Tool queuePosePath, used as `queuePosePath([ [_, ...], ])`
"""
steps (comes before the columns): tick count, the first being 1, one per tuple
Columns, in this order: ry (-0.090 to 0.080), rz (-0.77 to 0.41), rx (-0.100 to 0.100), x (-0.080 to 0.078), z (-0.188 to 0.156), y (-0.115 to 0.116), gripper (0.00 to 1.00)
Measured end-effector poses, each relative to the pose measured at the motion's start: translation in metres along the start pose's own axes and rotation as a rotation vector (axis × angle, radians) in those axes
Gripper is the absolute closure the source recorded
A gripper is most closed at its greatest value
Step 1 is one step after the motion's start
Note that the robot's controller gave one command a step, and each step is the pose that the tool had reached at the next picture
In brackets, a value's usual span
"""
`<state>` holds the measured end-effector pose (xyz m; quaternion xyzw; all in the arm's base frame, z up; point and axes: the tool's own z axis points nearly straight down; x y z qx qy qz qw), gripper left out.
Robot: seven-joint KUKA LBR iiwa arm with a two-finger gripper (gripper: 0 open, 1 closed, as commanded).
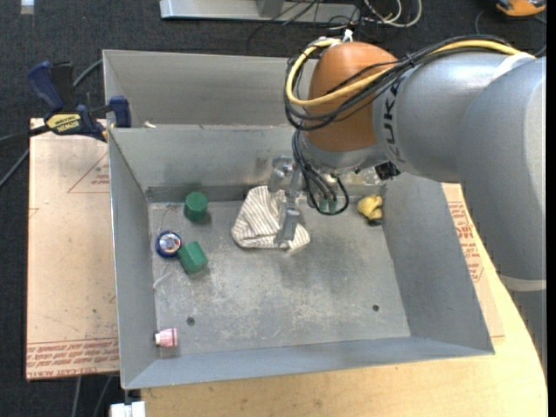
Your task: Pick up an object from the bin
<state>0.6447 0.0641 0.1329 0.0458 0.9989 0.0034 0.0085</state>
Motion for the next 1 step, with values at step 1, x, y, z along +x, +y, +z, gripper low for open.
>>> queuePosePath([
  [1, -0.001, -0.146, -0.001, 0.0184, 0.0643, -0.0218, 0.00],
])
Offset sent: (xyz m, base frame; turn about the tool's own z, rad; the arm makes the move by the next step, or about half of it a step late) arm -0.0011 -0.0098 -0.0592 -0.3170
